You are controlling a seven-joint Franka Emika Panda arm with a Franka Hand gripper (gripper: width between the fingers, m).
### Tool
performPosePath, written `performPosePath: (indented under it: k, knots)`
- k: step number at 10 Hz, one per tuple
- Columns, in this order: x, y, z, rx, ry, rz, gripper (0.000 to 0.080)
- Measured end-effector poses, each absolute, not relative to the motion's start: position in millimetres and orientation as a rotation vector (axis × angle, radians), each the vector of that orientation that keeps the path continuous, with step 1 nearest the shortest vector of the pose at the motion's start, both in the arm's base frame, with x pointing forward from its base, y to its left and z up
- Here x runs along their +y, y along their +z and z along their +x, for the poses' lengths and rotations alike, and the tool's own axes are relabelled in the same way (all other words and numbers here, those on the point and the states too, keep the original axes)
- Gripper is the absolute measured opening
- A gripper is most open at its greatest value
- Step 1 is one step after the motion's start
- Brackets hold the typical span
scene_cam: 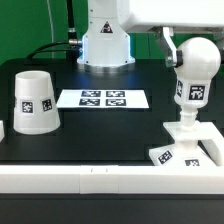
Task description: Assemble lamp
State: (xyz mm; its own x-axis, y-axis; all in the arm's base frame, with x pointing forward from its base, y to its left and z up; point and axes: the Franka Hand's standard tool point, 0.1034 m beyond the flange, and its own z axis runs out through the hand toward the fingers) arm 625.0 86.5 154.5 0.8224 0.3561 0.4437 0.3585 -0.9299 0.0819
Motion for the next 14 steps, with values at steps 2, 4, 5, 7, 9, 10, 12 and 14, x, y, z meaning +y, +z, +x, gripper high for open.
performPosePath:
  k: [2, 4, 5, 7, 9, 10, 12, 14]
  knots:
    - [87.6, 150.5, 621.5, -0.591, -0.715, -2.995, 0.0577]
    - [88.2, 147.3, 619.3, -0.593, -0.706, -2.996, 0.0577]
    - [88.9, 145.6, 618.7, -0.595, -0.702, -2.996, 0.0577]
    - [88.7, 141.8, 618.0, -0.596, -0.693, -2.997, 0.0577]
    - [88.5, 136.7, 617.4, -0.595, -0.682, -2.999, 0.0577]
    - [88.8, 134.5, 616.6, -0.596, -0.676, -2.999, 0.0577]
    - [88.9, 130.2, 615.1, -0.596, -0.665, -3.001, 0.0577]
    - [88.9, 128.8, 615.1, -0.599, -0.666, -3.000, 0.0577]
